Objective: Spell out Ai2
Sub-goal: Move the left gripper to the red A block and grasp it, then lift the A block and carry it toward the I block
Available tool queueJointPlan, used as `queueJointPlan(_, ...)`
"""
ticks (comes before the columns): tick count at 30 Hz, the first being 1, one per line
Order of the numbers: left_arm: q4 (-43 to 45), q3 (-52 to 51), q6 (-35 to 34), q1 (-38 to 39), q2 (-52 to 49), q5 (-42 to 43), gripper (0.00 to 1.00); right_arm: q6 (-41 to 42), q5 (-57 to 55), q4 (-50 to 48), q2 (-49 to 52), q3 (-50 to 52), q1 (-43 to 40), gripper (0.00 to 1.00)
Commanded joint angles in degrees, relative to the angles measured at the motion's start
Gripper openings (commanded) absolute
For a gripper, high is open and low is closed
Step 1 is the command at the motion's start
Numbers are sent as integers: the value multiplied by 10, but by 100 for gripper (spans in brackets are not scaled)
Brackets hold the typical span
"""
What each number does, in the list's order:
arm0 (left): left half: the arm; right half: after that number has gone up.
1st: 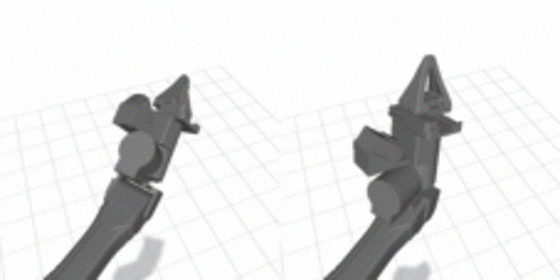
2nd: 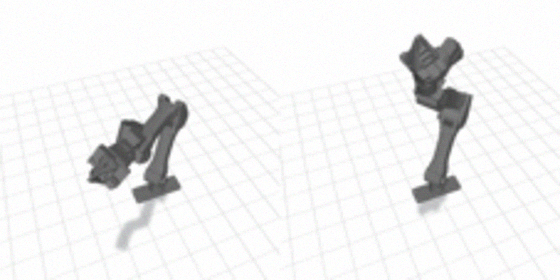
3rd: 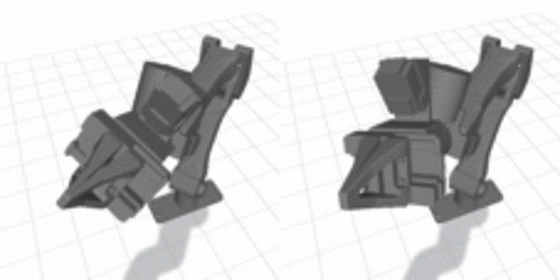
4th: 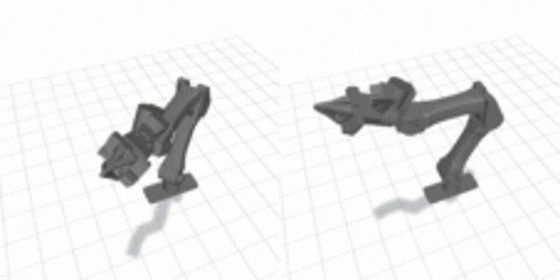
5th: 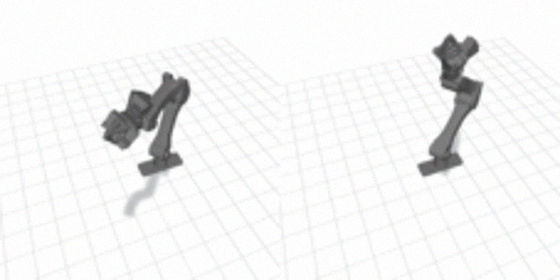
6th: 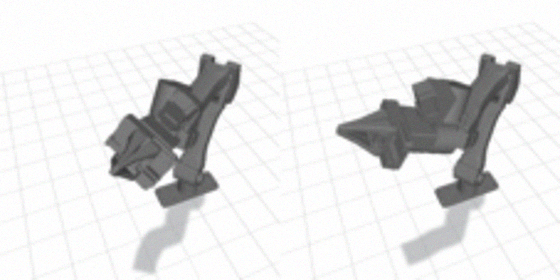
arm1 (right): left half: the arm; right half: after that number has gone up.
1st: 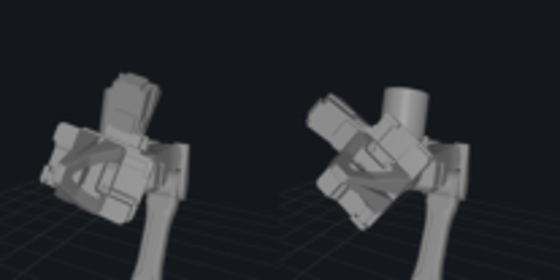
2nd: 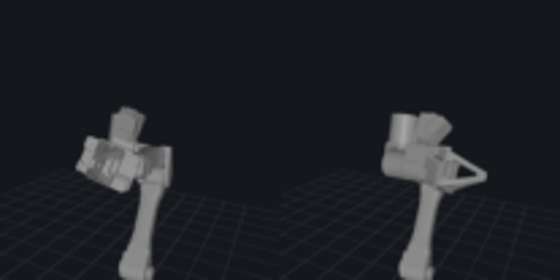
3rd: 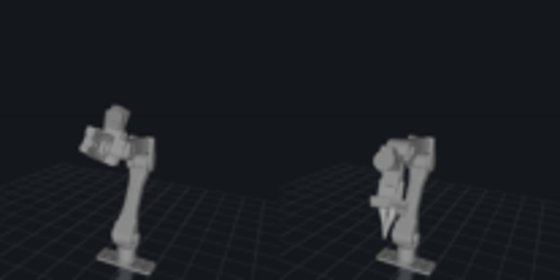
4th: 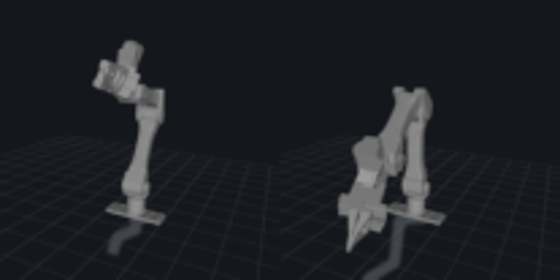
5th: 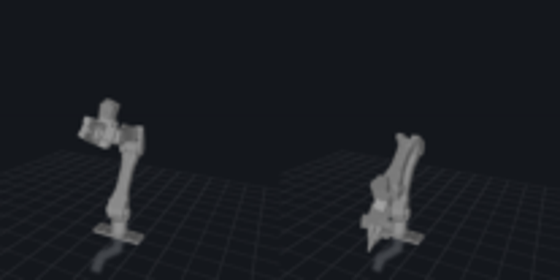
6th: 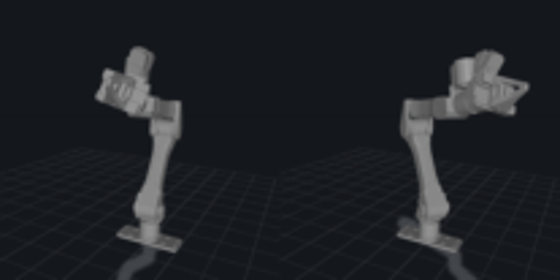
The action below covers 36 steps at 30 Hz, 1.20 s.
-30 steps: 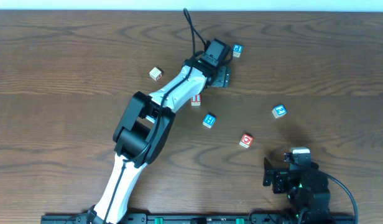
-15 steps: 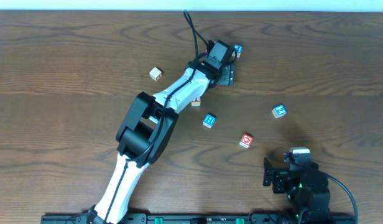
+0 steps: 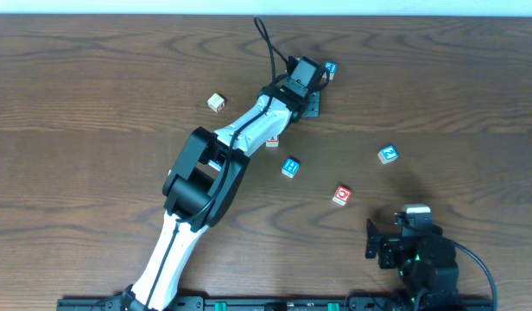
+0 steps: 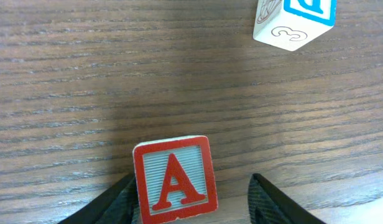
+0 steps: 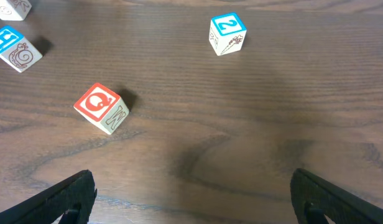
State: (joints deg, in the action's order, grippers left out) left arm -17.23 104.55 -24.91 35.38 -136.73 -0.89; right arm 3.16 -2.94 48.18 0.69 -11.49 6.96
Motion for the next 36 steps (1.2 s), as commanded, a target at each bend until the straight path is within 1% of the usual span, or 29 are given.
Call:
queueJointPlan(1,2,10,0,-1,-16,-26,55,-4,2,2,-4,7,-5,99)
queueJointPlan(11,2,10,0,-7,-16,-27,47,-4,2,2,-4,7,-5,99)
queueJointPlan(17,-1,10,0,-13,-16,-30,45,-4,2,2,-4,7,-5,99)
queueJointPlan(20,-2,10,0,-16,-16,-30,39,-4,2,2,-4,7,-5,99)
queueJointPlan(30,-9,10,0,-16,-16,-30,38,-4,2,2,-4,7,-5,99)
queueJointPlan(32,-9,10,0,-16,-16,-30,36,-4,2,2,-4,7,-5,99)
queueJointPlan(36,-9,10,3,-16,-16,-30,35,-4,2,2,-4,7,-5,99)
